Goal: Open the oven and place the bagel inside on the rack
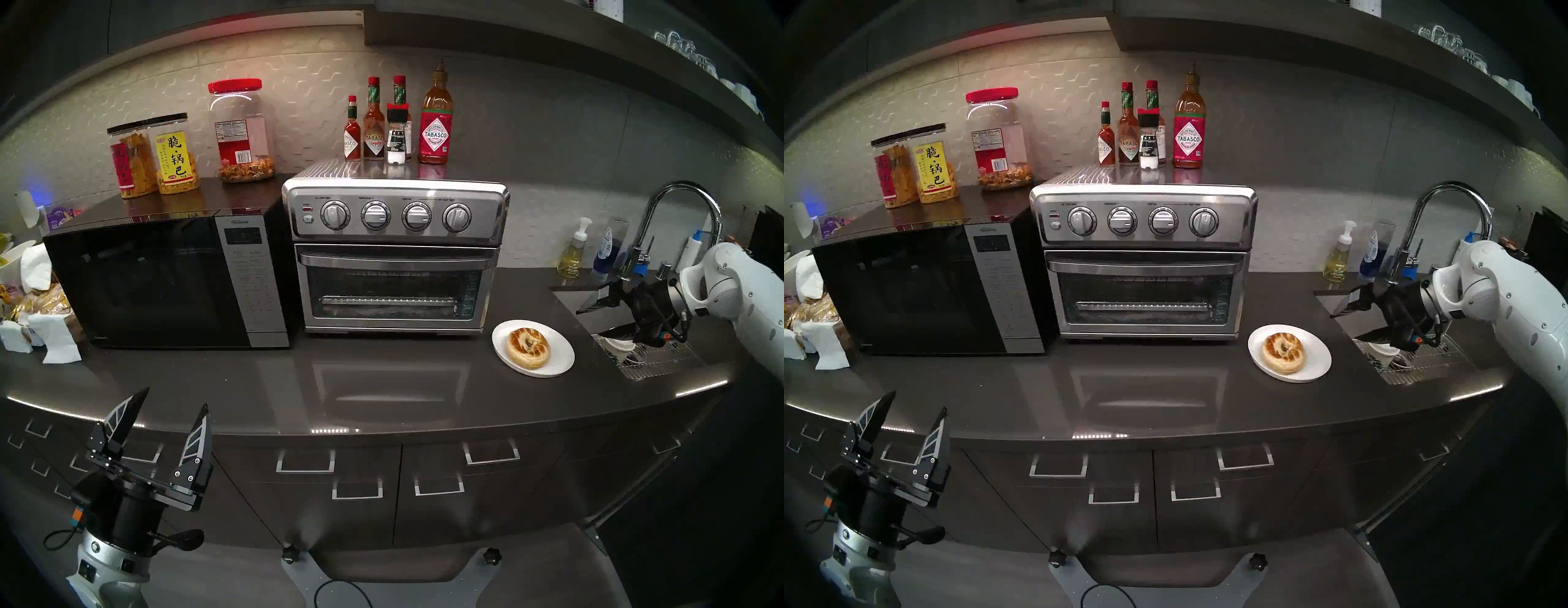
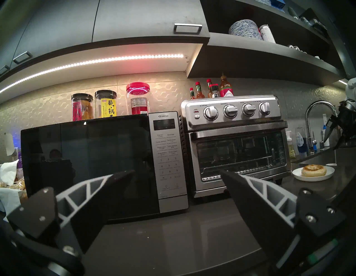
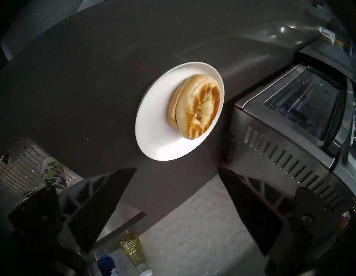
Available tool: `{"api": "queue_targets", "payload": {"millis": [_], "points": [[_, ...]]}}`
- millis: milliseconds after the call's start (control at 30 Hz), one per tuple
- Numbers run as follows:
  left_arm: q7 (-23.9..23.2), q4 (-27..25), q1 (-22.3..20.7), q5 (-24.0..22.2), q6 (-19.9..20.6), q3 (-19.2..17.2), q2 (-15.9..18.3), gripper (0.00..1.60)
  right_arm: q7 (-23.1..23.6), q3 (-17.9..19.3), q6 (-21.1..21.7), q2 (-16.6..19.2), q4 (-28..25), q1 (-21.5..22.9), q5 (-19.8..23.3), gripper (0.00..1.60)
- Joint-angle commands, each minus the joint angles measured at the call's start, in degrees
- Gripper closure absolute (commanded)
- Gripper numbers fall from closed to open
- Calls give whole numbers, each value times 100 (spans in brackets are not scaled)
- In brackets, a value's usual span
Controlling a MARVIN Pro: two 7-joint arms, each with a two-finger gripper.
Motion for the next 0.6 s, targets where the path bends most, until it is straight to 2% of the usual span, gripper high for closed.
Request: {"api": "queue_targets", "payload": {"millis": [0,367,567], "points": [[-5,-85,-13,-3,-17,-1,5,0,-467,192,10,326,-341,-385,437,0],[-5,-74,-18,-3,-19,0,7,0,-1094,353,10,450,-824,-807,1025,0],[-5,-70,-21,-3,-19,0,8,0,-1404,296,10,492,-1238,-1088,1327,0]]}}
